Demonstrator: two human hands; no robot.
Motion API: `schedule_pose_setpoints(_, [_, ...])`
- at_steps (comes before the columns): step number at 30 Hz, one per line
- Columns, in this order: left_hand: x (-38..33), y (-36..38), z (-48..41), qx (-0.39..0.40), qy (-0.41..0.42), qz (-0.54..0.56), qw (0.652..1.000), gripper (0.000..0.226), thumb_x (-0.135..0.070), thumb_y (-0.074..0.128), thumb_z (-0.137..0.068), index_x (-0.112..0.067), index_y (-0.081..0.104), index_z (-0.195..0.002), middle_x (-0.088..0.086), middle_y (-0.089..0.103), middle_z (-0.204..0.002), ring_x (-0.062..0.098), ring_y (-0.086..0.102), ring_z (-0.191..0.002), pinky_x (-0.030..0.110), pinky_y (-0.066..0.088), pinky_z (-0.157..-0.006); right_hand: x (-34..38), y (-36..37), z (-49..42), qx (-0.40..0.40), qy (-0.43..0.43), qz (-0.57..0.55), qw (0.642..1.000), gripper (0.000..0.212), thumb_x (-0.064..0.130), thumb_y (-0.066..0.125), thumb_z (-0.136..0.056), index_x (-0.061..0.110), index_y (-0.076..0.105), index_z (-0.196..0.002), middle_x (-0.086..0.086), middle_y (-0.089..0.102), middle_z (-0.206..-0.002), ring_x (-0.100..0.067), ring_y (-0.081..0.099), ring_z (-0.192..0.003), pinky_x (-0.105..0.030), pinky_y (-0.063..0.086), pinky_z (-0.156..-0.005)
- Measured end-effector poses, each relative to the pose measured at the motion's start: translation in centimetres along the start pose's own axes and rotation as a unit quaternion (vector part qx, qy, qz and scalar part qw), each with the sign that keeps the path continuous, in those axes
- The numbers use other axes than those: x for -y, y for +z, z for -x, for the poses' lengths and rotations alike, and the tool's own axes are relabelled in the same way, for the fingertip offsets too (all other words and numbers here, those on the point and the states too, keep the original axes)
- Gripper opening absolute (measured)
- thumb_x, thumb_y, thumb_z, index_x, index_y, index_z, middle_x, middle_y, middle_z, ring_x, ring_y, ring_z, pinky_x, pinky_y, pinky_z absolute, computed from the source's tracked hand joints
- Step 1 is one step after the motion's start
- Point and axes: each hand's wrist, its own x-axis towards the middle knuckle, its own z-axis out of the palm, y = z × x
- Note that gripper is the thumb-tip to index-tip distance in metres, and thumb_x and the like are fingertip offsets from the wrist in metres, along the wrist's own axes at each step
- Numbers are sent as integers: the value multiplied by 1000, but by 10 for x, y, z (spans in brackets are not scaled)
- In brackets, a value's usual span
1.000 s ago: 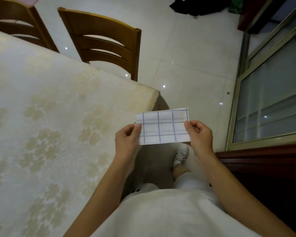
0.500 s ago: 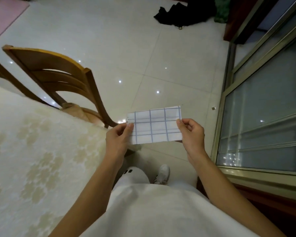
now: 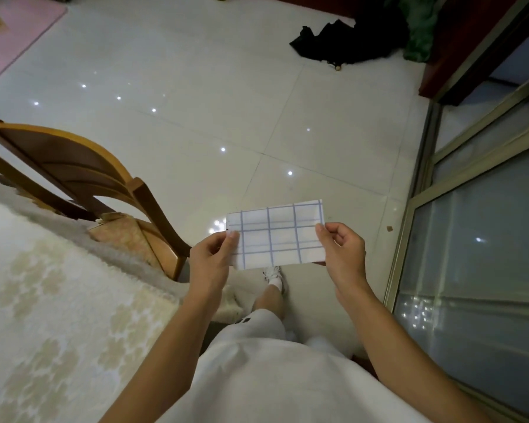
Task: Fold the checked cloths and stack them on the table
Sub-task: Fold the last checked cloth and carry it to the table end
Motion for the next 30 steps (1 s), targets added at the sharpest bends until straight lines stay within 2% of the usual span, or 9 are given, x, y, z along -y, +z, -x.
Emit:
schedule_pose_setpoints(3, [-21,6,-40,-23,-15,14,1000,26,-33,61,-98,-12,75,-91,8,71,-79,27,61,-75,38,52,-73,23,20,-46,22,-1,23,999,11,33,68,-94,24,70,-89,-1,73,-99,-24,67,-105,-40,62,-72])
schedule_pose_setpoints(5, [-35,7,-72,-24,-16,31,999,35,-41,63,-95,-8,74,-91,19,70,-88,30,60,-78,42,53,-75,42,37,-78,36,-3,37,999,13,36,68,-93,24,70,-90,1,73,-98,-22,68,-104,-48,60,-83])
schedule_pose_setpoints(7, [-49,6,-105,-34,-23,47,998,37,-44,64,-93,-9,74,-89,23,68,-89,23,59,-77,45,53,-75,63,57,-108,48,-10,46,998,12,34,68,-93,22,70,-89,1,74,-96,-23,68,-104,-50,58,-88])
schedule_pose_setpoints(9, [-63,2,-135,-52,-27,57,997,25,-34,63,-97,-14,76,-88,12,70,-82,19,62,-74,41,53,-75,82,77,-134,59,-17,60,996,11,34,68,-93,24,71,-89,4,74,-95,-20,68,-103,-50,56,-92])
schedule_pose_setpoints(12, [-80,-5,-175,-62,-20,67,996,26,-31,60,-98,-10,75,-93,18,72,-95,30,66,-87,48,54,-82,105,110,-172,87,-28,62,994,12,42,68,-89,30,71,-86,5,74,-95,-21,69,-102,-54,56,-91])
schedule_pose_setpoints(19, [-111,-27,-243,-135,-47,106,984,20,-27,60,-99,-17,76,-96,-2,76,-91,19,69,-91,24,50,-73,150,183,-231,147,-36,67,986,7,43,70,-86,36,71,-86,3,74,-96,-24,68,-104,-56,55,-92])
schedule_pose_setpoints(22, [-120,-37,-270,-164,-61,125,977,19,-26,61,-99,-17,76,-96,-1,77,-92,22,69,-93,27,52,-76,167,215,-256,173,-37,81,981,6,39,70,-89,35,71,-84,3,74,-94,-23,68,-104,-55,56,-91])
schedule_pose_setpoints(27, [-141,-54,-317,-212,-81,157,961,19,-24,60,-99,-15,76,-97,2,77,-94,27,69,-99,42,54,-90,198,277,-301,223,-40,100,969,11,43,70,-85,33,71,-85,1,74,-97,-24,68,-104,-55,56,-91])
schedule_pose_setpoints(30, [-158,-65,-351,-240,-87,172,951,19,-23,59,-99,-19,76,-93,1,77,-92,24,70,-95,39,55,-87,219,317,-330,255,-38,110,960,10,39,70,-88,29,72,-85,-1,74,-97,-25,68,-104,-56,56,-90])
